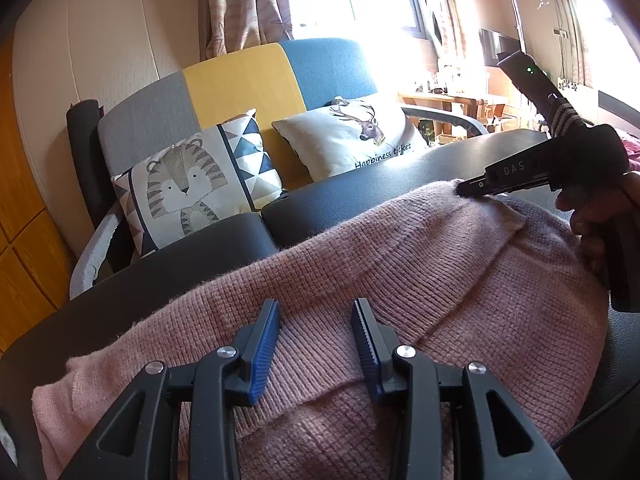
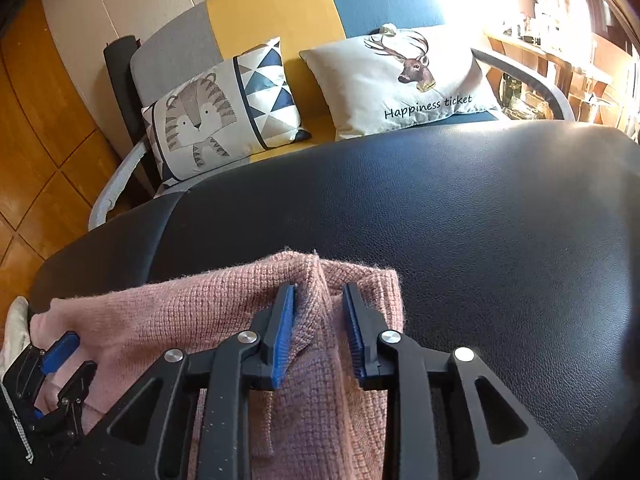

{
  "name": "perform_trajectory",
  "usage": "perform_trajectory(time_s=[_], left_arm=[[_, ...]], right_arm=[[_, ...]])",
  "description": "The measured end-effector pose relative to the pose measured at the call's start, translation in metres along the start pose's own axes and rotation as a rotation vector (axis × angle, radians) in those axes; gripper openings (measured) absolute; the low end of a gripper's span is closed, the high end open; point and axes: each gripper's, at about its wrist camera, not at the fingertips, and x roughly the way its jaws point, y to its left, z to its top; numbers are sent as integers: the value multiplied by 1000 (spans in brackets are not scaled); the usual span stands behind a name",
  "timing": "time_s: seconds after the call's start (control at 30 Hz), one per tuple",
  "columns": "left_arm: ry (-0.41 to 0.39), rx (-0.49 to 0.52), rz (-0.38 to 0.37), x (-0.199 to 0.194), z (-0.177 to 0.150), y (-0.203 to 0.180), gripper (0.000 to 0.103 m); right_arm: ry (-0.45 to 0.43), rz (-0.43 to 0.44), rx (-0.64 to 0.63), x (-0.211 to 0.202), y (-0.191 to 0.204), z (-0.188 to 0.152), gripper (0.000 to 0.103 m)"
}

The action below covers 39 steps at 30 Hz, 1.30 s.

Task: Fold clothes

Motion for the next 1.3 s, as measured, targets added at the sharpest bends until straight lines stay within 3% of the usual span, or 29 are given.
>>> perform_trajectory(time_s=[0.27, 0.33, 0.37, 0.43, 0.57, 0.63, 0.77, 0.9, 1.03, 1.2, 1.3], left_arm=[[0, -8, -5, 0, -1, 2, 39], [0, -10, -7, 0, -1, 2, 39], [0, -11, -8, 0, -1, 2, 40], [1, -12, -9, 1, -1, 3, 40], [0, -14, -11, 1, -1, 4, 40], [1, -17, -18, 2, 0, 7, 40], [3, -30, -33, 3, -1, 10, 41], [7, -38, -39, 2, -1, 12, 41], [16, -88, -66, -9, 0, 22, 41], [-19, -229, -21, -41, -12, 77, 41], [15, -353, 53, -52, -31, 128, 41]], right_arm=[[-198, 37, -2, -57, 15, -11, 34], [-194, 80, -50, -61, 32, -17, 31], [-169, 113, -91, -57, 44, -21, 19], [-123, 142, -166, -45, 64, -27, 15], [-61, 30, -208, -9, 72, -26, 16], [-20, -81, -175, 10, 57, -21, 15], [-32, -47, -110, 16, 34, -20, 14], [-49, -84, -151, 17, 41, -25, 14], [-54, -67, -137, 13, 37, -29, 14], [-59, -75, -146, 13, 38, -28, 15], [-62, -77, -151, 13, 37, -28, 15]])
